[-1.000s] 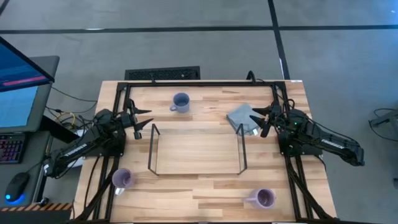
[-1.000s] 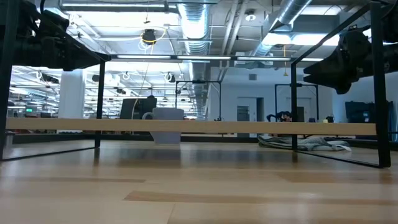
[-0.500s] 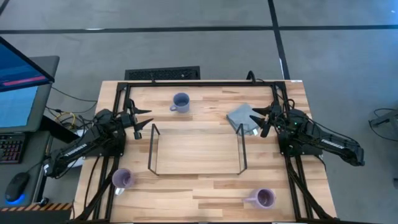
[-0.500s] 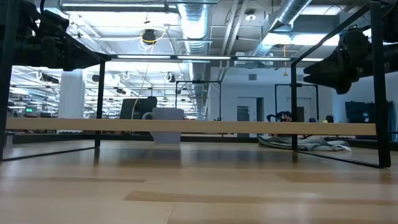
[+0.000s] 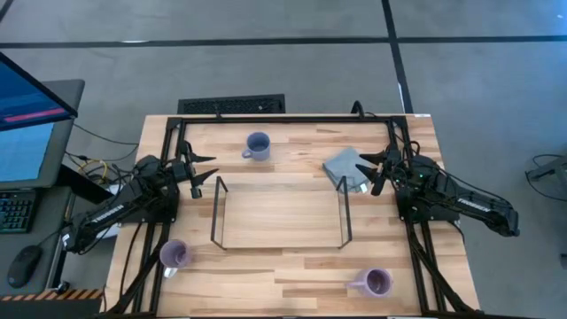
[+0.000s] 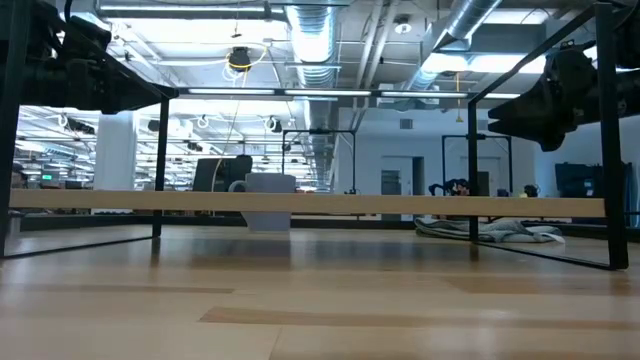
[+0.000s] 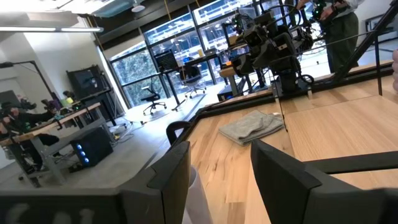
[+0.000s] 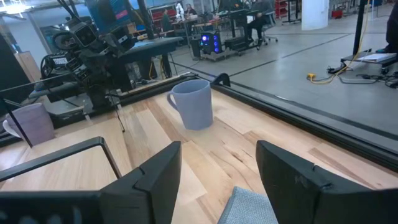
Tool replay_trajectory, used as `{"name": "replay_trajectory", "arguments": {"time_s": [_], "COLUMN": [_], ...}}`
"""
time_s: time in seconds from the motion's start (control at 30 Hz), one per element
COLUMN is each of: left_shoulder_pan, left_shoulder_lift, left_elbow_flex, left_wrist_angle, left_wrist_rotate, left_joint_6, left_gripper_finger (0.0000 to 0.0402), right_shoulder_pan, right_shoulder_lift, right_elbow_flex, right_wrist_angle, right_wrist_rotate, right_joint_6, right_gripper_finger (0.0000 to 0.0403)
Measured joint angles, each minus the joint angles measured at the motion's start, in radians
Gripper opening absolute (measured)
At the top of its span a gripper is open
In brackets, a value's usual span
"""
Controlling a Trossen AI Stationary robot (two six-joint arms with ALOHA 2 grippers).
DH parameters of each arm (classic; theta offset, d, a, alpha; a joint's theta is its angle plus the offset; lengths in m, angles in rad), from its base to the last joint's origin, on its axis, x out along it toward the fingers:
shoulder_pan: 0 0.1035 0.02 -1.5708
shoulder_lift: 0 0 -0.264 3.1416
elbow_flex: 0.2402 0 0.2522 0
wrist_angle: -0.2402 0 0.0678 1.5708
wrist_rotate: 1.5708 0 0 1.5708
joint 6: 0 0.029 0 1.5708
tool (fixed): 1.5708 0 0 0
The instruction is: Stack small to large cups/mugs on shelf
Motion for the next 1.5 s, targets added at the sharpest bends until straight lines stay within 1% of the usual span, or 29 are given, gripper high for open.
{"name": "replay_trajectory", "arguments": {"time_s": [0.73,0.9,1.5], "left_shoulder_pan": [0.000,0.000,0.000], "left_shoulder_lift": [0.000,0.000,0.000], "left_elbow_flex": [0.000,0.000,0.000], "left_wrist_angle": [0.000,0.000,0.000], "left_wrist_rotate": [0.000,0.000,0.000], "left_joint_6": [0.000,0.000,0.000], "left_gripper_finger": [0.0162,0.0162,0.0162], "right_shoulder_pan": [0.000,0.000,0.000], "right_shoulder_lift": [0.000,0.000,0.000], "right_elbow_flex": [0.000,0.000,0.000], "right_wrist_angle": [0.000,0.000,0.000], "right_wrist_rotate": [0.000,0.000,0.000], "right_joint_6": [-0.002,-0.070,-0.071], "right_gripper_finger": [0.0230,0.0230,0.0230]}}
